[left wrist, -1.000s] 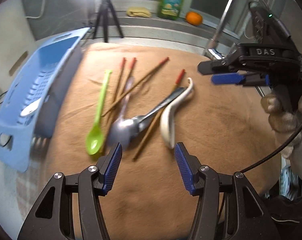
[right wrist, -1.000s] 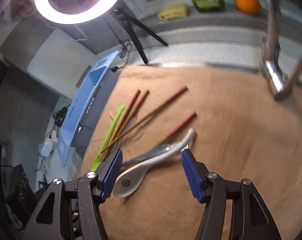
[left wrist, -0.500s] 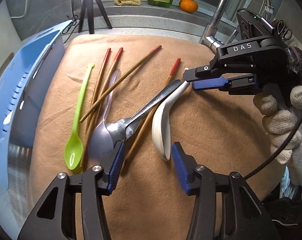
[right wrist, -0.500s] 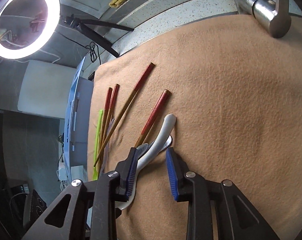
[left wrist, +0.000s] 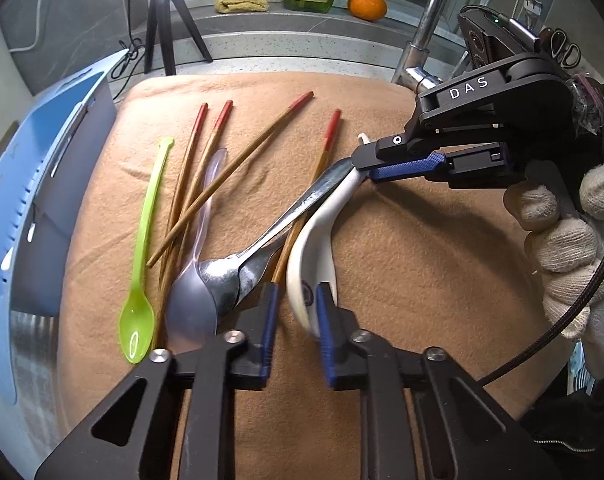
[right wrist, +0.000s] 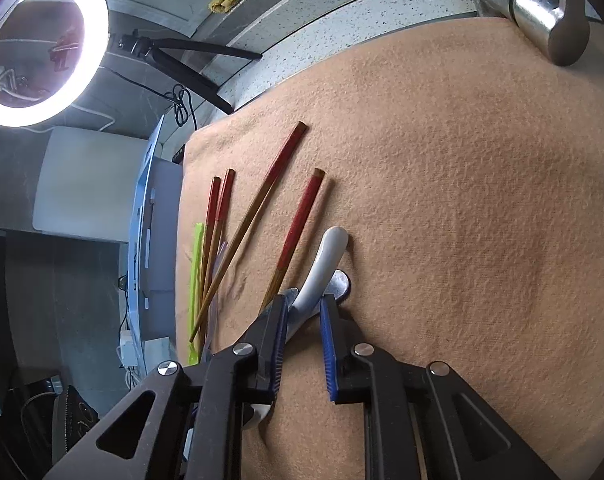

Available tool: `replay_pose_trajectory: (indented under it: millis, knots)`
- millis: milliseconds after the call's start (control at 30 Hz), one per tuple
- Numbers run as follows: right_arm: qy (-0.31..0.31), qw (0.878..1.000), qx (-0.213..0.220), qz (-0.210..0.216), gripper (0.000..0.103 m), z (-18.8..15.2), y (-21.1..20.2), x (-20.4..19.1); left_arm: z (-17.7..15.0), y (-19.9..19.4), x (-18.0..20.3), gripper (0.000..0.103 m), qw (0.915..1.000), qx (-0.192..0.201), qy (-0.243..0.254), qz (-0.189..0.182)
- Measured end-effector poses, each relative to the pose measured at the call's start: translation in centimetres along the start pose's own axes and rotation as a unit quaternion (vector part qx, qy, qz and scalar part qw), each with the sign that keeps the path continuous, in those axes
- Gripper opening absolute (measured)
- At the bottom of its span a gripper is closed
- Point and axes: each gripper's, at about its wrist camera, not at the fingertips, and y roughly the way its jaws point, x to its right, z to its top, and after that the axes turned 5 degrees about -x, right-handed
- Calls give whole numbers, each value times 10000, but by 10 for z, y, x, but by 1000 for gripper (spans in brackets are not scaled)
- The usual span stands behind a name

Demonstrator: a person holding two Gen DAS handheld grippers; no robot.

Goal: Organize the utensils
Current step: 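Close the left gripper on the second white spoon handle, then carry the second white spoon into the basket and open the gripper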

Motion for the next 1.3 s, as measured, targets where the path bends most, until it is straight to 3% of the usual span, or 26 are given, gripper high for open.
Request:
replay_pose_trajectory:
  millis: [567, 1000, 1300]
  knots:
    - [-8, 9996, 38, 289, 12, -17, -16, -8, -12, -17, -3, 11, 9996, 80, -167, -229]
    - [-589, 9969, 120, 503, 11, 2, -17, -76, -4, -54, -35, 11, 9974, 618, -371, 72]
    - [-1082, 9918, 80, 669, 11, 24, 14, -151, 3, -76, -94, 11, 9933, 915, -602, 355]
